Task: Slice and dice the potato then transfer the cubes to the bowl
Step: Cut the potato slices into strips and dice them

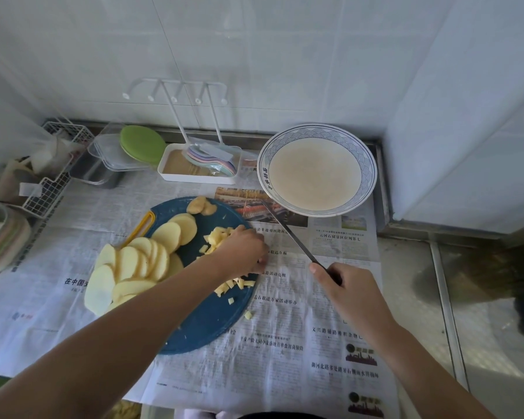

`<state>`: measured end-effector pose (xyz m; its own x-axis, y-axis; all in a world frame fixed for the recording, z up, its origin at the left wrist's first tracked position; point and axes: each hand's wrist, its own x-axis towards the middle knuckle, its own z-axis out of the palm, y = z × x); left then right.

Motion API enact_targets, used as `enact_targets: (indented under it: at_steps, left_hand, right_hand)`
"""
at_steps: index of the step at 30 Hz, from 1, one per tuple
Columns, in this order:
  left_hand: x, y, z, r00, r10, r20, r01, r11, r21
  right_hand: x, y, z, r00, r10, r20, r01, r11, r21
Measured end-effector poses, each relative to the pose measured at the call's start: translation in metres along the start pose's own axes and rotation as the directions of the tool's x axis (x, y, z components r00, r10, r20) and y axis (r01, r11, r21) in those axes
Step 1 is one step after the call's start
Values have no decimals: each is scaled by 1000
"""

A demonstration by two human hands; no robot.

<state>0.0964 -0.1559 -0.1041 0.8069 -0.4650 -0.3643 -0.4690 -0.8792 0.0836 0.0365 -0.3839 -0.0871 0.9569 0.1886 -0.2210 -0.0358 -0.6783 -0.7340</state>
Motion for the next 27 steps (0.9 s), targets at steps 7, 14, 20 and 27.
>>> enact_targets:
  at_steps: [7,14,20,27]
  left_hand:
    - [-42,-9,4,956,-217,-198,206,976,-77]
    - [-93,7,41,961,-95,-260,6,947,-322]
    - [-93,28,57,998,-14,-54,0,966,-259]
    - [-94,26,50,964,-199,-174,128,926,-354]
  right_hand:
    - [-1,2,2,1000,-15,-3,15,1000,-23]
    - [-2,-3,8,999,-41,6,41,999,-20]
    - [-10,-5,19,997,-53,50,53,999,-12]
    - [-20,-2,28,997,-2,72,0,1000,20]
